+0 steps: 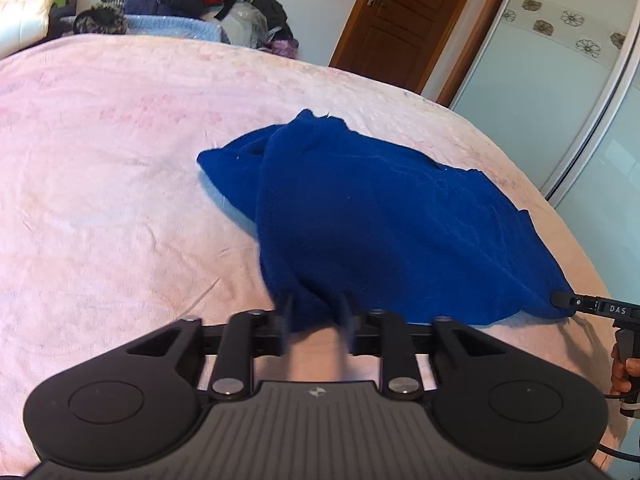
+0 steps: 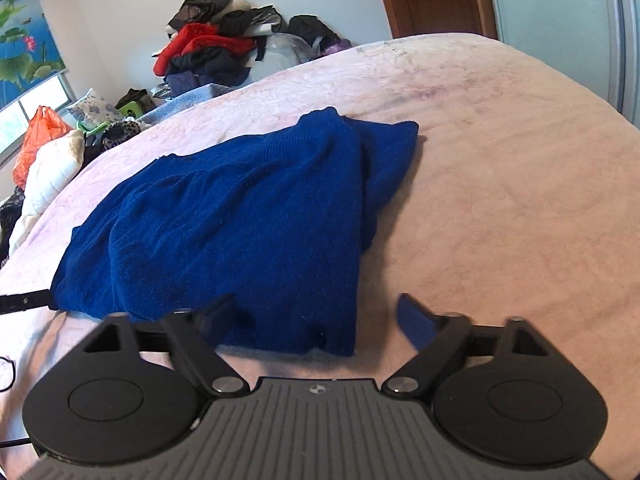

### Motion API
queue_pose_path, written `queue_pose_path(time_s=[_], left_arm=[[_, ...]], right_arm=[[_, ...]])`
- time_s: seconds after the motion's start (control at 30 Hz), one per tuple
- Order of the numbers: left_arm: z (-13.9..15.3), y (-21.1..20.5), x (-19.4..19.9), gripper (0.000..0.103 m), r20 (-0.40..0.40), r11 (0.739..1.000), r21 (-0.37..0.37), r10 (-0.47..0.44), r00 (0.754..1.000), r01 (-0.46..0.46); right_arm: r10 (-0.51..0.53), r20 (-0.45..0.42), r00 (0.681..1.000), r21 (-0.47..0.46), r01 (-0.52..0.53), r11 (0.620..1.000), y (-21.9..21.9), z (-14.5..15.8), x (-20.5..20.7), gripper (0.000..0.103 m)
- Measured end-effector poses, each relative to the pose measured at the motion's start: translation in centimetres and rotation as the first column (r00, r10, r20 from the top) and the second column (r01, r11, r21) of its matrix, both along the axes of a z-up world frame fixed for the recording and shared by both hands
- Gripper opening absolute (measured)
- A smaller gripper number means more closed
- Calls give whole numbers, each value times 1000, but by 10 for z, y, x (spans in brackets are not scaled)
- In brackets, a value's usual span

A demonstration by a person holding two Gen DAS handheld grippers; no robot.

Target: Fold small clothes

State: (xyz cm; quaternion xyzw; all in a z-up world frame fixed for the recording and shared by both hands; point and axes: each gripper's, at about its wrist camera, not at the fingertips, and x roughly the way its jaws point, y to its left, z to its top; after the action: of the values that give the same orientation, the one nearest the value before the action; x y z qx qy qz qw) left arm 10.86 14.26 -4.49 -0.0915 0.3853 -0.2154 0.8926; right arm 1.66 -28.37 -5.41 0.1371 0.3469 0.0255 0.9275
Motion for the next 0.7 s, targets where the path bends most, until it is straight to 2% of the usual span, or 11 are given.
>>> queue_pose_path(time_s=[0.03,0.07,0.1,0.3,0.37,0.43,0.5,0.53,0.63,0.67,0.7], left_arm=[[-1,1,1,6,-7,1000,1,4,1000,-4],[-3,3,0,4,-9,1000,-6,11,1000,-11],[-2,4,-1,3,-2,1000,-13,16,1000,-16],[12,9,-19,1,83,994,95,45,996,-53],[20,18,-22,0,103,991,109,69,992,-80],[25,26,-25,0,109,991,113,62,992,-74],[24,24,-26,0,111,983,171,55,992,-74],[20,23,-25,0,88,983,175,36,996,-51],[19,19,-27,0,65,981,188,27,998,-39],[23,16,-29,0,83,979,198,24,996,-40],[29,11,-28,0,106,977,207,21,994,-43]], right_arm=[[1,-1,1000,-3,-1,1000,0,0,0,46],[0,-3,1000,10,0,1000,-2,-1,1,22],[-4,-2,1000,30,4,1000,-4,-3,2,14],[-27,39,999,-44,29,999,-2,5,-3,10],[-29,48,998,-57,32,998,-5,12,-5,9],[-34,42,999,-92,38,995,-7,15,-5,6],[-28,-3,1000,-116,28,993,-9,12,-4,5],[-29,-20,999,-126,26,992,-9,10,-3,8],[-75,23,997,-170,78,982,-7,18,-10,38],[-88,60,994,-187,98,977,-4,24,-12,43],[-82,96,992,-199,100,975,0,32,-11,41]])
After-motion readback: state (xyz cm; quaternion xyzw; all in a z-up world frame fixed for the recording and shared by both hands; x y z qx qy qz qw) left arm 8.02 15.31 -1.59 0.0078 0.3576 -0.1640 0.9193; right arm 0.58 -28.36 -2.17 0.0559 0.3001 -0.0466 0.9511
